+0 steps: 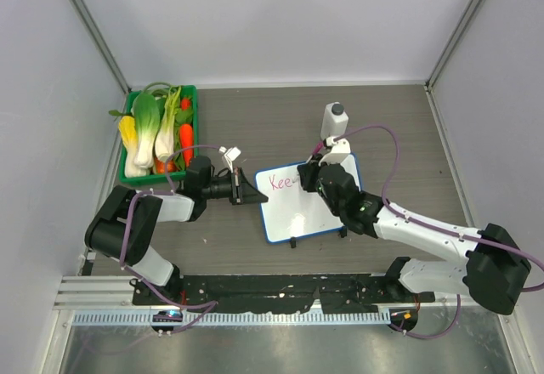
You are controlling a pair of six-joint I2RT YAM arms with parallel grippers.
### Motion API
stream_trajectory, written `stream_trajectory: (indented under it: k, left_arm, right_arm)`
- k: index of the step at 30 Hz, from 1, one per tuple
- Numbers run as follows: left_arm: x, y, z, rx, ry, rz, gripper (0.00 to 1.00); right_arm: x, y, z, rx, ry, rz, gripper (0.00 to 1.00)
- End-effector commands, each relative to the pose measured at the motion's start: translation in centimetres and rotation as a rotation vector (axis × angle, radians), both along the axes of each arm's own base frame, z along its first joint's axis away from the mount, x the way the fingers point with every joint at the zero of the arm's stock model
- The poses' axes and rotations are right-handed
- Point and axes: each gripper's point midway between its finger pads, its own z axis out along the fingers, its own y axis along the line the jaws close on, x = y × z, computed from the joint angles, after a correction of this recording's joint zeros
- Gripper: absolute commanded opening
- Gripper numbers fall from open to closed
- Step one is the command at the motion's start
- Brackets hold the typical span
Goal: Write a sentence on the whiteboard
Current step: Write on the whiteboard with the whiteboard.
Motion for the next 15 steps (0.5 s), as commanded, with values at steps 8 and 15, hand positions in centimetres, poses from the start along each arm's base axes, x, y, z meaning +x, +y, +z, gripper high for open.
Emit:
stream_trajectory:
  k: [8, 15]
  left_arm:
    - [-0.2, -0.1, -1.1, 0.036, 0.035, 0.011, 0.0]
    - [-0.3, -0.1, -1.3, 0.039, 0.041, 0.008, 0.0]
  right_arm:
    - [-1.3, -1.1, -2.1, -0.021, 0.048, 0.008, 0.01]
    - [-2.5, -1.4, -3.9, -0.032, 0.091, 0.034, 0.01]
